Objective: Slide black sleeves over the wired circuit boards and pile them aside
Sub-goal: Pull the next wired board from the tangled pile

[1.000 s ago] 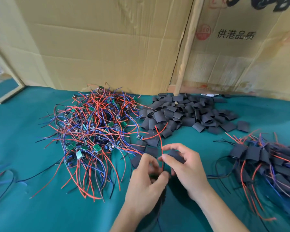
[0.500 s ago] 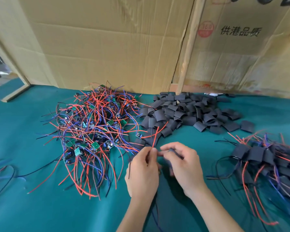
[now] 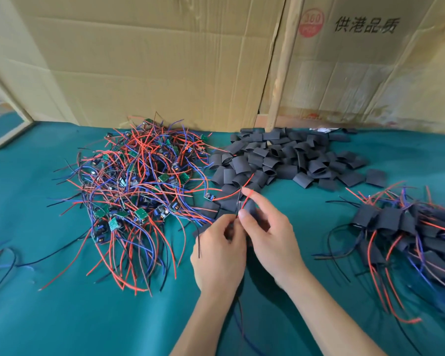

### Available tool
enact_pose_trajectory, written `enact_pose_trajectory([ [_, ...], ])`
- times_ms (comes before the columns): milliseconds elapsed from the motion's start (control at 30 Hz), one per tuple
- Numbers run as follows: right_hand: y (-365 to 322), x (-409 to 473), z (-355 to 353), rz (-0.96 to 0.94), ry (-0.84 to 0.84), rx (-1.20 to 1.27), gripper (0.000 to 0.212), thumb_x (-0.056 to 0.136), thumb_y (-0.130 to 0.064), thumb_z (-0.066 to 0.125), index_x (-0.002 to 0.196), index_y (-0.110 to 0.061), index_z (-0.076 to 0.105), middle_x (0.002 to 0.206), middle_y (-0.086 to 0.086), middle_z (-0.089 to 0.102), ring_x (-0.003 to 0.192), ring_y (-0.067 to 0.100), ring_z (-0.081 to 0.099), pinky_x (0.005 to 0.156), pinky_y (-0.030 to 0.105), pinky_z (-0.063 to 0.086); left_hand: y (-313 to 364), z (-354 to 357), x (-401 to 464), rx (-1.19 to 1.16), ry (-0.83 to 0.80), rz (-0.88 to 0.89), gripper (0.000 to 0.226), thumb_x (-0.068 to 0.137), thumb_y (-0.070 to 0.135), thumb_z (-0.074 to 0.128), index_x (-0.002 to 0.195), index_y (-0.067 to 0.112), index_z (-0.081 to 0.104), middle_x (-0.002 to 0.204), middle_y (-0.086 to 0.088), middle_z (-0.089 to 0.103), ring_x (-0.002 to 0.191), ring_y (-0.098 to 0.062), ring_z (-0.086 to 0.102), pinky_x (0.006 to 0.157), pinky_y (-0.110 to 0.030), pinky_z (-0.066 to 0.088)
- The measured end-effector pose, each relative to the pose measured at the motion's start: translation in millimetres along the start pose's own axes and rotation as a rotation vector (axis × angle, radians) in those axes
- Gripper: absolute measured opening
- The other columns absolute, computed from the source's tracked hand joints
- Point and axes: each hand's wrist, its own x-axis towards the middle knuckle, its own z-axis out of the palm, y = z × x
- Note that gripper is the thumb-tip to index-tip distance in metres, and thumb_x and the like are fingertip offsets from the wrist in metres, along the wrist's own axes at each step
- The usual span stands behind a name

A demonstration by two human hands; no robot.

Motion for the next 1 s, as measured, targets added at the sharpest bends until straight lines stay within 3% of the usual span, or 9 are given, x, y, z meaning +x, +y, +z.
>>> enact_pose_trajectory([
  [133, -4.3, -1.5, -1.9, 0.069, -0.175, 0.153, 0.041, 0.107, -0.023, 0.052, 0.139, -0.048, 0.059, 0.074, -0.002, 0.062, 0.075, 0.022, 0.054, 0.084, 0.037, 0.052, -1.0, -0.1, 1.5, -0.042, 0.033, -0.019, 0.022, 0.097, 0.049, 0.05, 0.088, 0.033, 0.063, 0.074, 0.012, 0.066, 0.077, -0.017, 0.061, 0.073, -0.036, 0.053],
  [200, -7.9, 0.7, -10.9, 0.121, -0.248, 0.311, 0.042, 0.108, -0.013, 0.051, 0.137, -0.039, 0.064, 0.074, -0.008, 0.061, 0.081, 0.015, 0.06, 0.082, 0.033, 0.056, 0.0, -0.4, 1.3, -0.05, 0.035, -0.019, 0.017, 0.095, 0.047, 0.052, 0.091, 0.035, 0.063, 0.075, 0.015, 0.067, 0.077, -0.015, 0.061, 0.073, -0.035, 0.052],
  [300, -10.1, 3.9, -24.2, 0.237, -0.327, 0.497, 0.036, 0.1, -0.012, 0.062, 0.129, -0.029, 0.072, 0.079, 0.001, 0.061, 0.091, 0.023, 0.065, 0.083, 0.035, 0.06, 1.1, -1.9, -0.9, -0.045, 0.017, 0.001, 0.018, 0.088, 0.049, 0.049, 0.089, 0.036, 0.062, 0.074, 0.017, 0.065, 0.076, -0.015, 0.059, 0.071, -0.033, 0.05],
  [400, -7.1, 6.4, -37.3, 0.305, -0.379, 0.608, 0.039, 0.088, -0.019, 0.07, 0.127, -0.021, 0.074, 0.098, 0.012, 0.056, 0.104, 0.028, 0.06, 0.09, 0.039, 0.06, -0.1, -1.9, -1.2, -0.032, 0.0, 0.015, 0.018, 0.086, 0.046, 0.047, 0.087, 0.033, 0.06, 0.071, 0.016, 0.061, 0.072, -0.017, 0.056, 0.071, -0.034, 0.051],
  [533, -6.1, 7.5, -46.8, 0.342, -0.52, 0.691, 0.041, 0.093, -0.02, 0.07, 0.134, -0.018, 0.069, 0.137, 0.02, 0.061, 0.126, 0.033, 0.058, 0.098, 0.04, 0.056, 1.5, -2.2, -1.5, -0.044, -0.004, 0.017, 0.023, 0.084, 0.047, 0.045, 0.089, 0.031, 0.06, 0.069, 0.011, 0.06, 0.075, -0.021, 0.058, 0.073, -0.036, 0.052],
  [600, -5.2, 7.5, -49.3, 0.343, -0.546, 0.7, 0.043, 0.092, -0.02, 0.069, 0.134, -0.016, 0.068, 0.145, 0.019, 0.059, 0.13, 0.033, 0.057, 0.098, 0.042, 0.056, 0.9, -2.4, -1.7, -0.045, -0.004, 0.02, 0.026, 0.083, 0.049, 0.043, 0.09, 0.031, 0.061, 0.069, 0.01, 0.06, 0.076, -0.022, 0.059, 0.073, -0.036, 0.052],
  [700, -4.8, 8.9, -49.9, 0.348, -0.498, 0.668, 0.04, 0.092, -0.016, 0.072, 0.132, -0.017, 0.071, 0.131, 0.021, 0.063, 0.116, 0.034, 0.065, 0.09, 0.045, 0.06, -0.9, -1.5, -1.0, -0.043, -0.001, 0.023, 0.024, 0.082, 0.049, 0.044, 0.089, 0.034, 0.062, 0.069, 0.011, 0.06, 0.075, -0.02, 0.059, 0.069, -0.034, 0.05],
  [833, -7.6, 13.4, -52.9, 0.354, -0.242, 0.678, 0.041, 0.08, -0.021, 0.075, 0.122, -0.025, 0.077, 0.109, 0.02, 0.067, 0.089, 0.04, 0.075, 0.077, 0.043, 0.063, -1.6, -0.8, -1.0, -0.033, -0.007, 0.022, 0.022, 0.079, 0.048, 0.045, 0.086, 0.035, 0.062, 0.066, 0.011, 0.057, 0.068, -0.017, 0.054, 0.062, -0.028, 0.043],
  [1000, -8.9, 16.8, -58.1, 0.301, 0.066, 0.71, 0.037, 0.08, -0.021, 0.076, 0.117, -0.025, 0.077, 0.103, 0.018, 0.063, 0.094, 0.047, 0.074, 0.079, 0.041, 0.063, -0.5, 0.1, -1.1, -0.005, -0.038, 0.004, 0.025, 0.077, 0.053, 0.045, 0.088, 0.042, 0.064, 0.069, 0.014, 0.06, 0.071, -0.016, 0.058, 0.06, -0.023, 0.041],
])
